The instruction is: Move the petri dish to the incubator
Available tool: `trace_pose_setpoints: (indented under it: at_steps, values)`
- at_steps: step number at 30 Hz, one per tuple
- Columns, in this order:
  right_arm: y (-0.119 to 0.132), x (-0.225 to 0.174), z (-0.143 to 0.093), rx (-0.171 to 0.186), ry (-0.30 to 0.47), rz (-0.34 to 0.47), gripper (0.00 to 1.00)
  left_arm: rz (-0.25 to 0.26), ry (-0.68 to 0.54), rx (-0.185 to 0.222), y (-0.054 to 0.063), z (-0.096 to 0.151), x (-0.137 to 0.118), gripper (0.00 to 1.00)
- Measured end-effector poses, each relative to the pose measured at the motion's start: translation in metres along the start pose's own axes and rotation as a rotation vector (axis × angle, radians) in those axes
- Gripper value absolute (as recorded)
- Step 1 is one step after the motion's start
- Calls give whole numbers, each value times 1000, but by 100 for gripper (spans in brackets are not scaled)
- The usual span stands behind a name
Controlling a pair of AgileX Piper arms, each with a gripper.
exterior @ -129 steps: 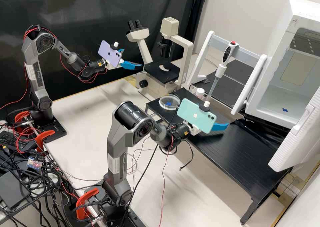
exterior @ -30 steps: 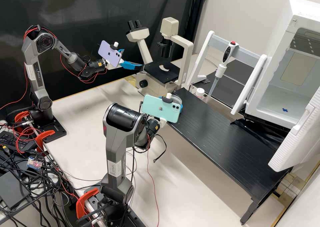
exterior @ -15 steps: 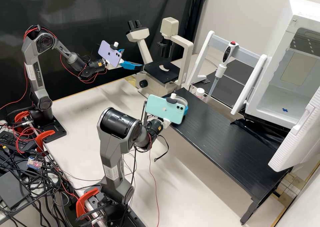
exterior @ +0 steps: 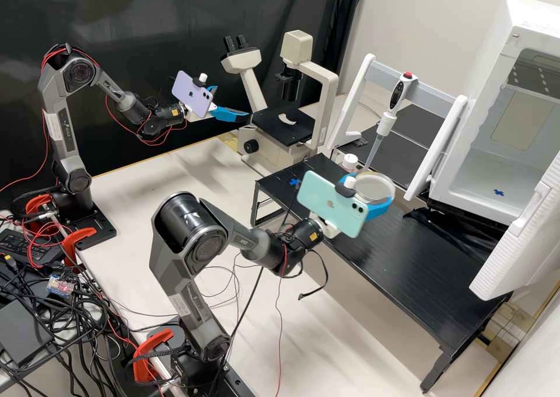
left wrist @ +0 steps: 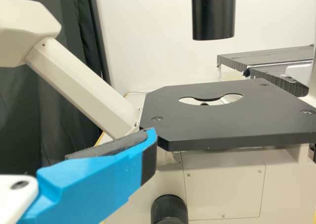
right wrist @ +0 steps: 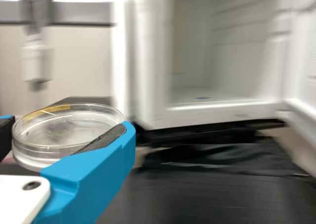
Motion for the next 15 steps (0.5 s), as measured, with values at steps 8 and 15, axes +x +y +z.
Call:
trace_pose_setpoints:
  at_steps: [8, 15]
  values:
    - [45, 43, 26, -24, -74, 132, 0, 0, 0, 0, 0, 0, 0, 100]
    - [63, 88, 41, -15, -152, 133, 0, 0, 0, 0, 0, 0, 0, 100]
